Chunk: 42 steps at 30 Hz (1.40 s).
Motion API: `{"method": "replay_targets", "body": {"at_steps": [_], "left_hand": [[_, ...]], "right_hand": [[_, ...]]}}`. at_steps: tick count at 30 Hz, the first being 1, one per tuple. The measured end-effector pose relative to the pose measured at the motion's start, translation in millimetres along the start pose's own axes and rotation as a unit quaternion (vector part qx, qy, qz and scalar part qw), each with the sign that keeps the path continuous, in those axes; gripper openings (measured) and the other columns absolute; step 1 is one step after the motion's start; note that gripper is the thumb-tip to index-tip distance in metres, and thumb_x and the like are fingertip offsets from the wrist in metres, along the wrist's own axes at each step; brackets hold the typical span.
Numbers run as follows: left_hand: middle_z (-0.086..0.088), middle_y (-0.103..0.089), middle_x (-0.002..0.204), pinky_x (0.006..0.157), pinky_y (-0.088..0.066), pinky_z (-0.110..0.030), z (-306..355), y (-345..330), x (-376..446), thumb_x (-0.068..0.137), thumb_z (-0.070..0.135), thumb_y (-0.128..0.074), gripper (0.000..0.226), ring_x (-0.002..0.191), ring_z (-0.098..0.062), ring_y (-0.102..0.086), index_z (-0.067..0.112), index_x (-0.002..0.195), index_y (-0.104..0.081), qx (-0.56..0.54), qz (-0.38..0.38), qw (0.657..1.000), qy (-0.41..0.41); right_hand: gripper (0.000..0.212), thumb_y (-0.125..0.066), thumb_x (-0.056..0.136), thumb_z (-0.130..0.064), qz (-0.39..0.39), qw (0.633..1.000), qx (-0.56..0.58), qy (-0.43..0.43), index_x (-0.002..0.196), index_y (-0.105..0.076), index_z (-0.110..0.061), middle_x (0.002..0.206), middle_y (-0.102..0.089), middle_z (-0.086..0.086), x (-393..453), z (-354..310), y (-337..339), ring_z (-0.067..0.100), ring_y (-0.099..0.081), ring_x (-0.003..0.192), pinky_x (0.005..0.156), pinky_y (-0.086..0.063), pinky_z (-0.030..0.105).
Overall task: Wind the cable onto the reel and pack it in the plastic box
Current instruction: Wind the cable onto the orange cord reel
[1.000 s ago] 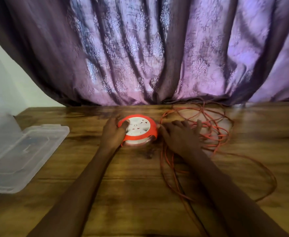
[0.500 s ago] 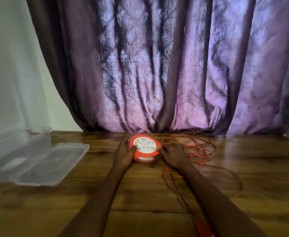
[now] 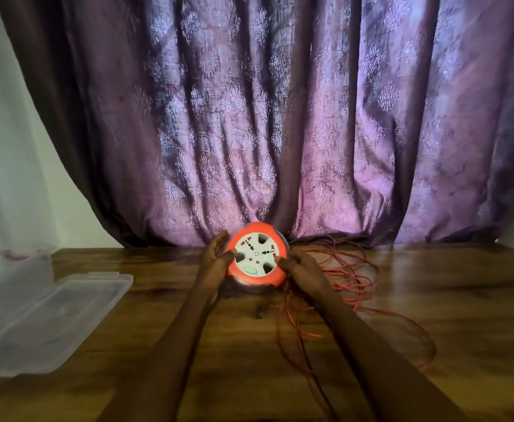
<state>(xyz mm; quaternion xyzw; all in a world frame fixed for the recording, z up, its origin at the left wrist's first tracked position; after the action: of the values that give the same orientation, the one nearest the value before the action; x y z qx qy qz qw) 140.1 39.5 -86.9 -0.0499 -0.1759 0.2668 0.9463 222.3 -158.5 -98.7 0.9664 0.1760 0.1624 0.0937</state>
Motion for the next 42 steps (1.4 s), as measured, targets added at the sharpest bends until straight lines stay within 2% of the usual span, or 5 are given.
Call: {"method": "replay_targets", "body": {"at_steps": [10, 17, 22, 32, 42], "left_hand": [[-0.002, -0.072, 0.077, 0.052, -0.054, -0.026, -10, -1, -7, 0.09, 0.032, -0.068, 0.019, 0.059, -0.012, -0.065, 0.018, 0.102, -0.065, -0.06, -0.006, 0.995, 0.08], [-0.005, -0.065, 0.088, 0.061, -0.061, -0.031, 4, -17, -19, 0.093, 0.019, -0.066, 0.016, 0.065, -0.016, -0.065, 0.019, 0.105, -0.057, -0.09, -0.024, 0.995, 0.036], [-0.002, -0.061, 0.077, 0.063, -0.062, -0.03, 2, -11, -19, 0.094, 0.011, -0.061, 0.01, 0.054, -0.007, -0.063, 0.018, 0.1, -0.056, -0.121, 0.024, 0.991, 0.059], [-0.007, -0.067, 0.084, 0.053, -0.06, -0.027, 8, -7, -31, 0.096, 0.01, -0.058, 0.02, 0.05, -0.008, -0.067, 0.017, 0.114, -0.053, -0.094, 0.045, 0.991, 0.087], [-0.008, -0.067, 0.085, 0.049, -0.058, -0.025, 4, 3, -27, 0.096, 0.009, -0.058, 0.017, 0.05, -0.008, -0.068, 0.012, 0.113, -0.056, -0.093, 0.054, 0.99, 0.096]], "right_hand": [[0.005, -0.07, 0.091, -0.013, 0.023, 0.978, 0.207, -0.013, 0.09, -0.069, -0.008, 0.068, -0.073, -0.001, -5, -24, 10, 0.009, -0.064, 0.056, 0.05, -0.051, 0.02], [0.014, -0.065, 0.094, -0.011, 0.015, 0.972, 0.233, -0.008, 0.098, -0.068, 0.002, 0.073, -0.075, -0.001, -17, -30, 6, 0.007, -0.069, 0.062, 0.053, -0.054, 0.019], [0.033, -0.071, 0.09, -0.028, -0.063, 0.99, -0.108, 0.068, 0.116, -0.062, -0.01, 0.101, -0.07, 0.001, -27, -34, 11, 0.015, -0.064, 0.089, 0.076, -0.051, 0.029], [0.079, -0.056, 0.053, -0.089, -0.152, 0.826, -0.542, 0.014, 0.106, -0.052, -0.03, 0.118, -0.069, 0.005, -87, -41, 28, 0.029, -0.064, 0.107, 0.075, -0.04, 0.033], [0.045, -0.069, 0.08, -0.037, -0.152, 0.794, -0.588, -0.011, 0.119, -0.06, -0.015, 0.124, -0.065, 0.011, -79, -34, 20, 0.029, -0.062, 0.111, 0.076, -0.042, 0.029]]}}
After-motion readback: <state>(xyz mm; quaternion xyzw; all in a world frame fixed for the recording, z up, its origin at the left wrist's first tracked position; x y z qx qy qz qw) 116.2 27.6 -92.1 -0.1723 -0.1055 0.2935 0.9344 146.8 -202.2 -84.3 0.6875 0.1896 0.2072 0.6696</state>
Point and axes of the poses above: each hand's wrist, its own x-axis towards the middle knuckle, its own y-axis out of the back of the hand, z = x × y, the point moved 3 cm from there along x, towards the middle knuckle
